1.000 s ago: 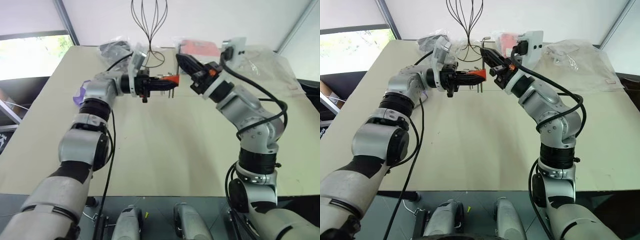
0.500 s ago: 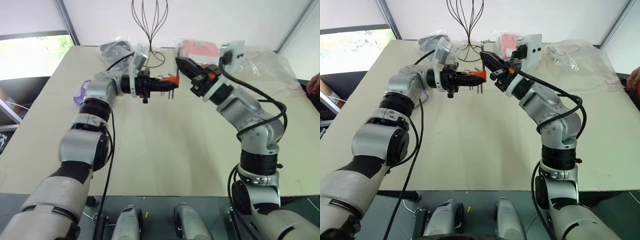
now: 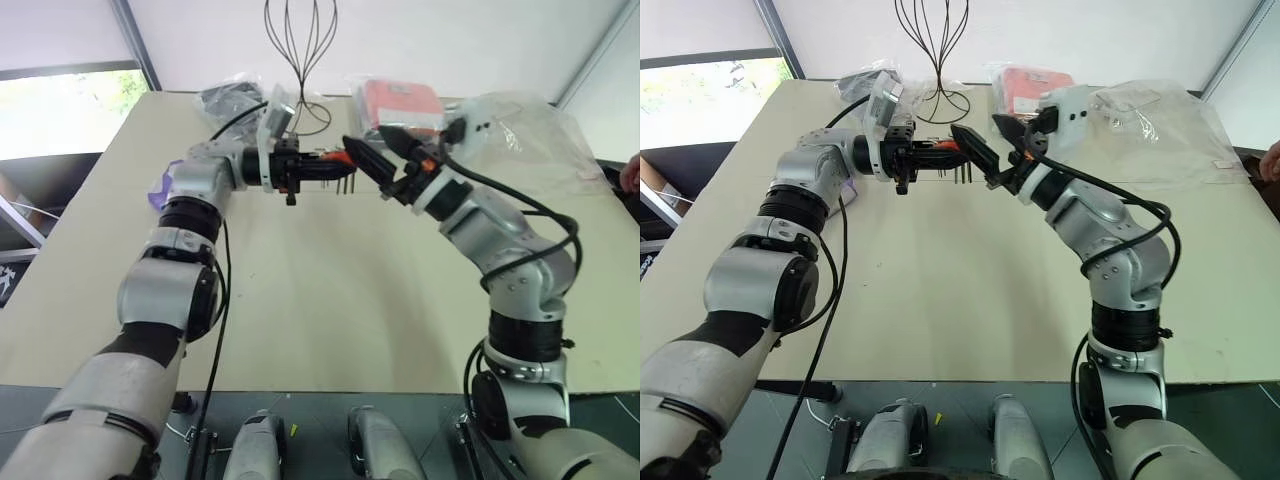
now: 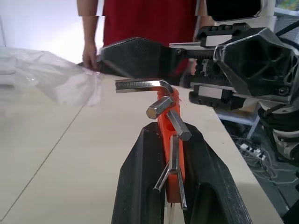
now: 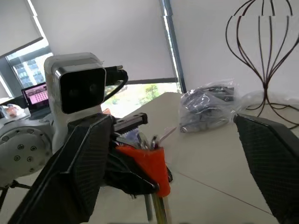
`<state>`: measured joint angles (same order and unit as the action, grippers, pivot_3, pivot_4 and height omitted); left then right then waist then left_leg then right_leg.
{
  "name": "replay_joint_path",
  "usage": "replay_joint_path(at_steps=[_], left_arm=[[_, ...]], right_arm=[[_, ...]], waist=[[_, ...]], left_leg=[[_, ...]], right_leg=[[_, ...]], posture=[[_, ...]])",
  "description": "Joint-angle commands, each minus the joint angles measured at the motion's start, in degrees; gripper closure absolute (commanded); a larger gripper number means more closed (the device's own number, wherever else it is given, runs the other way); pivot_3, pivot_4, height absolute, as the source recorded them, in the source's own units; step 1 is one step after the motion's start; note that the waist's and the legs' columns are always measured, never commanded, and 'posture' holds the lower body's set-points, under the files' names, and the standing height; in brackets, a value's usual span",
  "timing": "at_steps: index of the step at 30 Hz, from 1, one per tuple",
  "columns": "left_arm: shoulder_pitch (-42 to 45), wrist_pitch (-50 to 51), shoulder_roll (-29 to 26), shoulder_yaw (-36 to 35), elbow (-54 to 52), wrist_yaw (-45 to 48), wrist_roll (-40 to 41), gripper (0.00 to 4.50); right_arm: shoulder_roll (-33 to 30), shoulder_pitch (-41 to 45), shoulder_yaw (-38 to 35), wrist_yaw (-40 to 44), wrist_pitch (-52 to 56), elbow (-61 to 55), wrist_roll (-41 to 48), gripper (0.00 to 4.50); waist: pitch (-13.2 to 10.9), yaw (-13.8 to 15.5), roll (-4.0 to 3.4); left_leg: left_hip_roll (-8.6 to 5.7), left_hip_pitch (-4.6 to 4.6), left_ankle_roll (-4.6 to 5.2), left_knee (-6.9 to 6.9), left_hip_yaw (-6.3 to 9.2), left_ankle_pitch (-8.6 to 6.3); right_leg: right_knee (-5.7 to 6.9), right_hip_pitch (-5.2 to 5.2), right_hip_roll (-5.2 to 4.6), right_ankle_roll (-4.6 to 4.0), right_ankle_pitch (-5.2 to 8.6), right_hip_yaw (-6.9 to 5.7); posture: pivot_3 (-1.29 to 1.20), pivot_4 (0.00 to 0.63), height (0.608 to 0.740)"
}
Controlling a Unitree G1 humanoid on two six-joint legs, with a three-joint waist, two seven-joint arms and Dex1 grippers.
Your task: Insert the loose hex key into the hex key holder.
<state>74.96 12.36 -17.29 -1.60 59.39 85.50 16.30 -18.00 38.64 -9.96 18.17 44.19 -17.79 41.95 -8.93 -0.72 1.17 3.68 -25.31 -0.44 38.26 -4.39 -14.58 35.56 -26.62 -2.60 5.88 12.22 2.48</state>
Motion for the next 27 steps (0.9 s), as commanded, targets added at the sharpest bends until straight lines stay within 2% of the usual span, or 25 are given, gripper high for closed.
replay_joint_path(at_steps=[1,3,5,9,12,15,19,23,27], left_arm=[[-1.4,1.0,-1.9,-1.5,-2.5,-2.3,0.2,4.50],[-4.3,5.2,-2.9,-1.5,-5.7,-2.5,1.3,4.50],[-9.9,12.1,-4.3,-1.0,-13.6,-2.6,3.0,4.50],[-22.2,27.8,-7.3,-0.9,-32.3,-6.1,7.7,4.50],[-28.2,34.6,-8.8,-1.1,-41.1,-9.3,10.3,4.50],[-31.9,40.8,-8.2,-4.3,-44.2,-14.5,14.1,4.50],[-34.8,50.1,-5.6,-9.7,-44.4,-23.8,18.5,4.50],[-36.8,51.6,-5.7,-8.3,-43.4,-29.7,16.7,4.50],[-37.0,49.2,-6.5,-6.1,-41.9,-31.5,15.2,2.64]], right_arm=[[-3.8,-1.8,-2.7,0.8,2.3,-6.9,3.5,0.06],[-6.5,-3.1,-1.6,2.1,3.3,-8.9,3.6,0.06],[-9.4,-4.6,0.7,4.2,3.7,-10.6,2.3,0.06],[-18.0,-7.2,9.8,11.7,1.1,-12.8,-5.0,0.06],[-21.4,-7.7,14.1,15.3,-1.6,-12.6,-9.2,0.06],[-21.0,-7.8,15.3,16.8,-3.7,-11.1,-11.0,0.06],[-16.9,-7.4,15.0,16.3,-4.1,-9.3,-10.2,0.06],[-15.0,-7.2,15.5,15.8,-3.8,-9.8,-11.1,0.06],[-14.2,-7.2,15.0,15.6,-3.5,-9.8,-11.6,0.00]], waist=[[0.0,-0.1,0.00],[0.0,-0.3,-0.01],[0.0,-0.5,-0.01],[0.0,-0.7,-0.01],[0.0,-0.4,0.00],[0.0,0.0,0.01],[0.0,-0.1,0.02],[0.0,-0.1,0.02],[0.0,0.0,0.02]], left_leg=[[0.00,0.00,0.00,0.00,0.00,0.00],[0.00,0.03,0.00,0.00,-0.01,0.00],[0.01,0.11,0.00,-0.01,-0.02,0.00],[0.02,0.27,0.00,0.00,-0.02,0.00],[0.02,0.37,-0.04,0.08,-0.03,0.02],[0.01,0.64,-0.07,0.19,-0.02,0.04],[0.01,0.93,-0.06,0.40,0.00,0.03],[0.01,0.94,-0.06,0.42,0.02,0.03],[0.01,0.93,-0.07,0.43,0.01,0.03]], right_leg=[[0.00,0.00,0.00,0.00,0.00,0.01],[0.01,0.02,0.00,0.00,0.00,0.02],[0.09,0.02,0.03,0.00,0.00,0.06],[0.44,0.00,0.07,-0.05,0.05,0.15],[0.57,0.04,0.07,-0.09,0.08,0.17],[0.58,0.34,0.05,-0.29,0.19,0.17],[0.56,0.81,0.04,-0.30,0.20,0.16],[0.57,0.84,0.04,-0.29,0.20,0.15],[0.57,0.85,0.03,-0.30,0.20,0.13]], posture=[[0.00,0.150,0.739],[0.00,0.150,0.739],[0.00,0.150,0.739],[0.00,0.150,0.739],[0.00,0.150,0.739],[0.00,0.150,0.739],[0.00,0.150,0.739],[0.00,0.150,0.739],[0.00,0.150,0.739]])
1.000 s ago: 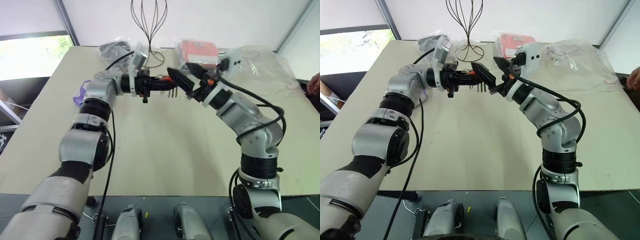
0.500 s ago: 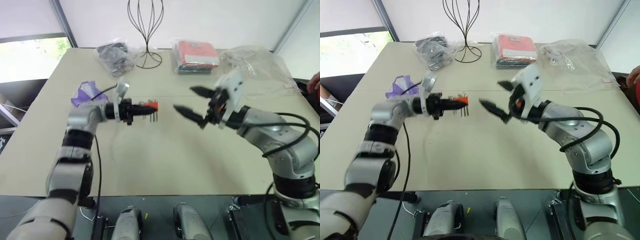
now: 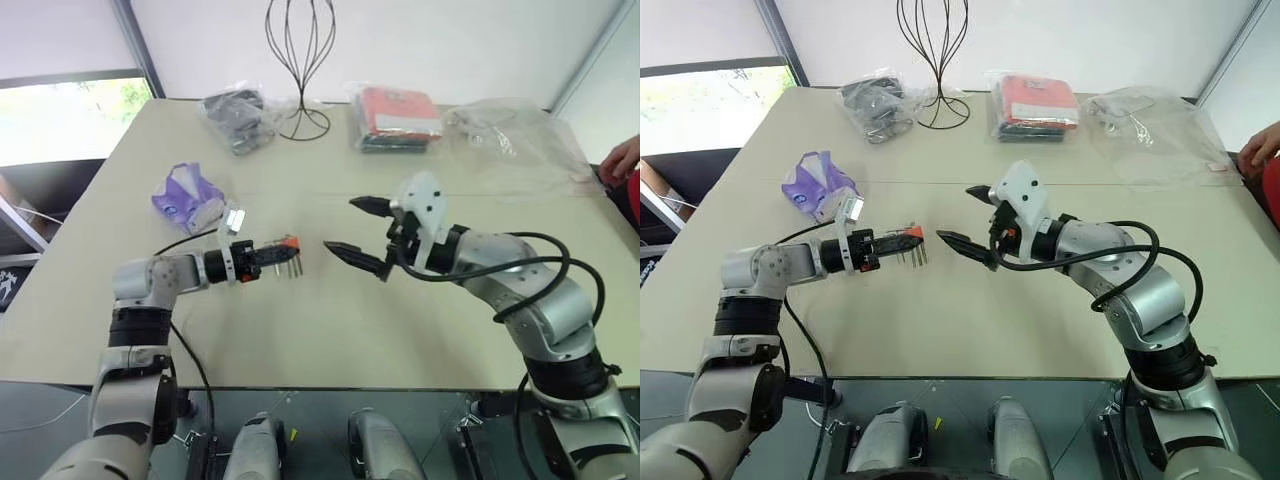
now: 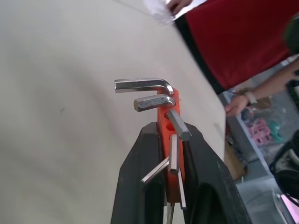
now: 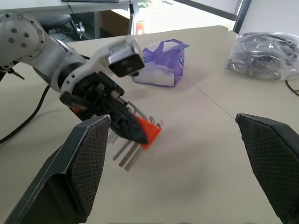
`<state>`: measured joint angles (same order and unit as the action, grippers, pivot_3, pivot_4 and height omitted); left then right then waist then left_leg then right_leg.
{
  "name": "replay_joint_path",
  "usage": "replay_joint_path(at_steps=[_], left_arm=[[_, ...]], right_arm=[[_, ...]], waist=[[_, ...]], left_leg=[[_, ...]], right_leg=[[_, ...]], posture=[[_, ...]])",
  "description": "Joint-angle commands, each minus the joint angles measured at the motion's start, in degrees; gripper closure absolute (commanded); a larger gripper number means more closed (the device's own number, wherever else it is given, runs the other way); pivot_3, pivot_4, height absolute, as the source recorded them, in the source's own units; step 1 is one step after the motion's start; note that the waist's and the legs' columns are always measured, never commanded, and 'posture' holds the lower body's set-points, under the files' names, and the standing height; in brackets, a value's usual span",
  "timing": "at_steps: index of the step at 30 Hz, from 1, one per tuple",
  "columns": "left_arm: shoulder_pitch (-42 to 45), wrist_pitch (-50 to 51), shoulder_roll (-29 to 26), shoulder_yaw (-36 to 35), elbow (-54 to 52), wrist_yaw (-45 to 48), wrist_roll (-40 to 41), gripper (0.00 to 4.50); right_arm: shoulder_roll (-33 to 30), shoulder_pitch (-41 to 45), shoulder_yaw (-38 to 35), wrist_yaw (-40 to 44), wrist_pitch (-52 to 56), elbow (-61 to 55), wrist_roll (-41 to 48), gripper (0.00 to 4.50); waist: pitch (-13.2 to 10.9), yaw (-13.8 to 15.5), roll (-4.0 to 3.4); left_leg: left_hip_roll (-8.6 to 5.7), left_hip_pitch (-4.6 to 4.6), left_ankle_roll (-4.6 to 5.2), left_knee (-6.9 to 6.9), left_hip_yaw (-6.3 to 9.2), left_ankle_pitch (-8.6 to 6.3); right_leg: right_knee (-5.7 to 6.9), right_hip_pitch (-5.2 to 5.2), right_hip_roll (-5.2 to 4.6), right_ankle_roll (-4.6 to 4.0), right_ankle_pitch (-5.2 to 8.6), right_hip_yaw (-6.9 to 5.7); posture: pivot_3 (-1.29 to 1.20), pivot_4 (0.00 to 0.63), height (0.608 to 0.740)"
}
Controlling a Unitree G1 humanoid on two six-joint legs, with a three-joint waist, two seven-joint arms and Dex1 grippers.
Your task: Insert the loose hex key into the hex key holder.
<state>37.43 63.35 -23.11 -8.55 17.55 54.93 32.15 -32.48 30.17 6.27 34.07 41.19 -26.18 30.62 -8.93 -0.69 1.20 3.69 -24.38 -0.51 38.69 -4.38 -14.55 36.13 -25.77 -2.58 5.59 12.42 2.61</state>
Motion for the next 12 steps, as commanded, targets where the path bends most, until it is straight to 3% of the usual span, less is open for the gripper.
replay_joint_path(at_steps=[1,6,12], left_arm=[[0.5,-4.2,-1.2,2.2,0.5,-1.2,-2.3,2.20],[0.9,-14.9,-4.8,7.0,5.7,-2.6,-10.1,2.20],[2.1,-26.3,-9.9,5.2,6.8,-1.1,-12.2,2.20]], right_arm=[[0.3,1.3,-1.3,-0.3,-0.5,-1.3,-0.4,0.00],[-0.1,1.0,-2.1,-0.2,-0.2,-1.3,-0.7,0.00],[-2.5,-1.2,-4.7,0.6,0.1,-1.3,-0.6,0.00]], waist=[[0.0,0.0,0.00],[0.0,-0.1,0.00],[0.0,-0.2,0.00]], left_leg=[[0.00,0.00,0.00,0.00,-0.01,0.00],[0.00,0.01,-0.01,0.00,-0.01,0.00],[0.01,0.01,-0.01,-0.02,-0.03,-0.01]], right_leg=[[0.00,0.00,-0.01,0.00,0.00,0.00],[-0.01,0.00,-0.01,-0.02,0.01,0.00],[-0.02,-0.02,-0.01,-0.17,0.09,0.00]], posture=[[0.00,0.150,0.739],[0.00,0.150,0.739],[0.00,0.150,0.739]])
